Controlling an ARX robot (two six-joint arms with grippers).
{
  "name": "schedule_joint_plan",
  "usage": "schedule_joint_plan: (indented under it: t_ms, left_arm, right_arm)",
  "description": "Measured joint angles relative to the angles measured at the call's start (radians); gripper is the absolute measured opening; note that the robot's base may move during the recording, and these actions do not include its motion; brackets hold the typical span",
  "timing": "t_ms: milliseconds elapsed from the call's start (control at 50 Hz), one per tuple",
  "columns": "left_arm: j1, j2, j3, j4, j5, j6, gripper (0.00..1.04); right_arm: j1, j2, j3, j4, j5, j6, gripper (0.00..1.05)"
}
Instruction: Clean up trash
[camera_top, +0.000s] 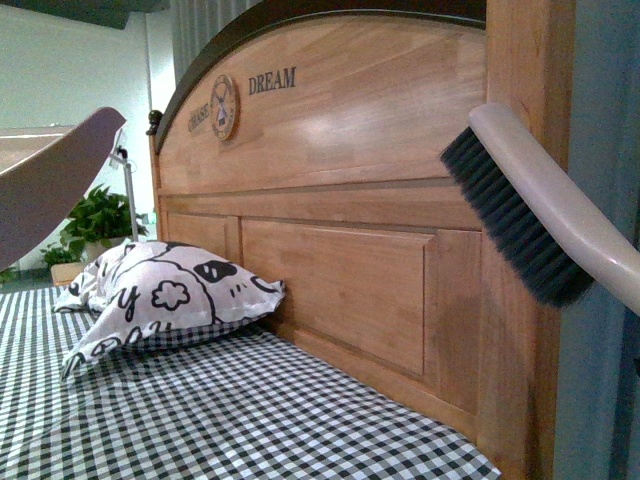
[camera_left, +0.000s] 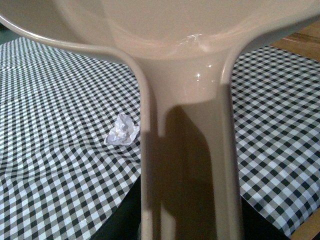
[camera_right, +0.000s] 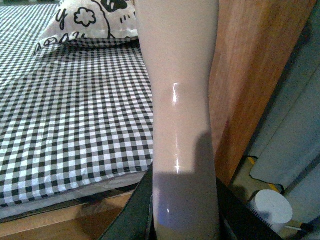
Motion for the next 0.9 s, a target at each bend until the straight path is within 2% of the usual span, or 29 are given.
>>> schedule_joint_plan:
  t_ms: [500, 719, 899]
  left_arm:
    - [-0.002, 0.002, 0.0, 0.0, 0.006, 0.002, 0.23]
    - [0.005, -0.004, -0.001, 0.0, -0.021, -0.004, 0.23]
    - [0.0, 0.0, -0.001, 0.0, 0.003, -0.002, 0.23]
  right_arm:
    - [-0.001, -0.002, 0.0, 0.0, 0.004, 0.0, 0.19]
    - [0.008, 0.002, 0.0, 0.0, -0.02, -0.001, 0.19]
    - [0.002, 0.002, 0.0, 0.0, 0.001, 0.0, 0.19]
